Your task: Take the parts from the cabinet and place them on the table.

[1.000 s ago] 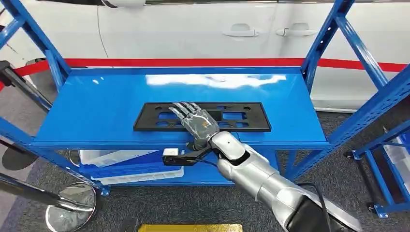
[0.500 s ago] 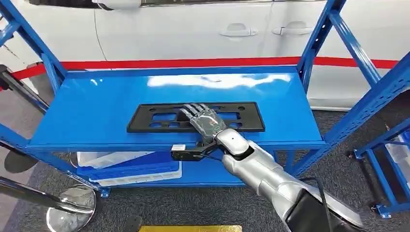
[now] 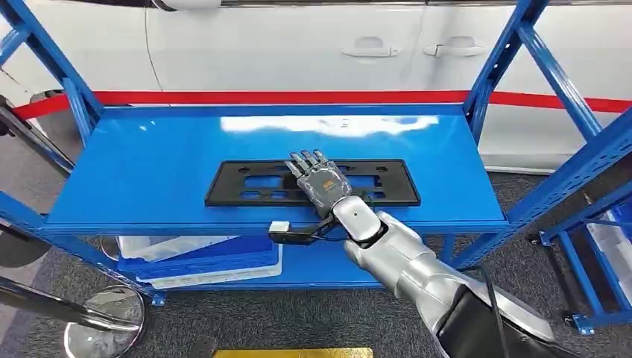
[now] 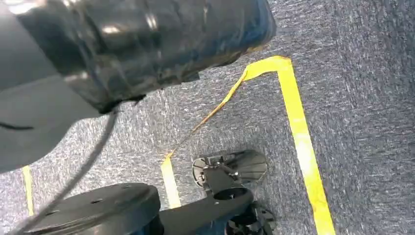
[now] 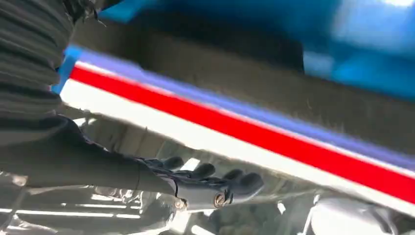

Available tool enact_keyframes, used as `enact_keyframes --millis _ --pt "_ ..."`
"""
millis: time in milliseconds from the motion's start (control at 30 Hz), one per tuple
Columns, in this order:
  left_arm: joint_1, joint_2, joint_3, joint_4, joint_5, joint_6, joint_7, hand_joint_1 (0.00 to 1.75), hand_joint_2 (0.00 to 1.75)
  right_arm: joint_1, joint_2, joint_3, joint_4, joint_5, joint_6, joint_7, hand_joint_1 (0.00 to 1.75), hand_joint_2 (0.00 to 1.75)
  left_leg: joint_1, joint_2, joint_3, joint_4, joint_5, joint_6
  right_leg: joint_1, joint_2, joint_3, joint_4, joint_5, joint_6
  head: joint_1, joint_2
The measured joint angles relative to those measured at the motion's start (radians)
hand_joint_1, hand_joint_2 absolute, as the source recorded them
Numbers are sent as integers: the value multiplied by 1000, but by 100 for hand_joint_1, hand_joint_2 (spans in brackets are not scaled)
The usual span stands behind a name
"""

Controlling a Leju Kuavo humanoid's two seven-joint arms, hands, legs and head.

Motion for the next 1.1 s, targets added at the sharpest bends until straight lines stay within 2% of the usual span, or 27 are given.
enact_keyframes --millis 33,67,100,133,167,200,233,300,333,367,567,833,1100 --pt "0 0 0 0 -2 0 0 0 0 -4 -2 0 3 8 -14 13 0 175 -1 0 2 -1 0 6 2 -3 -22 50 -31 1 3 0" --pt "0 0 0 0 -3 0 0 0 0 -6 -6 0 9 18 -29 27 0 175 -2 1 1 0 -1 12 3 -3 -59 130 -70 1 3 0" --pt "1 0 -1 0 -3 0 0 0 0 -6 -8 0 13 23 -33 37 0 175 -4 1 2 0 -1 13 3 -3 -97 209 -101 1 3 0" --pt "4 0 -1 0 -5 0 0 0 0 -5 -13 0 19 29 -35 44 0 175 -6 1 2 1 -3 15 3 -3 -132 275 -117 2 2 0" --pt "7 0 -1 0 -5 0 0 0 0 -4 -17 1 23 37 -38 52 127 175 -7 1 2 2 -4 16 3 -3 -143 289 -107 2 3 0" --pt "9 0 -1 0 -6 0 1 0 0 -4 -23 1 28 43 -43 62 157 175 -7 1 2 4 -5 17 3 -3 -135 267 -83 1 3 0" --pt "12 0 -2 0 -6 1 2 0 0 -6 -27 1 33 52 -51 76 175 175 -8 0 2 8 -8 17 3 -3 -101 190 -31 -3 3 0" --pt "15 -2 -2 0 -8 0 3 0 0 -12 -34 1 40 61 -62 100 175 175 -8 -1 2 20 -16 14 5 -4 -27 20 40 -12 3 0" --pt "15 -2 -3 0 -8 0 3 0 0 -14 -38 1 43 67 -65 114 175 175 -11 -1 -3 21 -17 10 8 -4 -16 13 18 -15 2 0" --pt "15 -2 -3 0 -8 0 3 0 0 -17 -39 1 45 72 -66 127 175 175 -16 -1 -9 31 -20 6 11 -3 -12 -2 23 -15 1 0" --pt "22 -2 -3 0 -6 2 3 0 0 -16 -57 0 57 104 -47 171 175 175 -12 -1 -3 22 -19 6 13 1 -11 -3 23 -16 0 0" --pt "22 -2 -3 0 -5 2 3 0 0 -28 -64 -5 65 109 -26 173 175 175 -11 -1 4 14 -17 2 15 1 -8 -2 19 -26 0 0" --pt "22 -2 -3 0 -6 3 3 0 0 -32 -67 -8 66 108 26 149 175 175 -11 -1 6 14 -20 -7 15 1 -4 -2 18 -27 1 0"
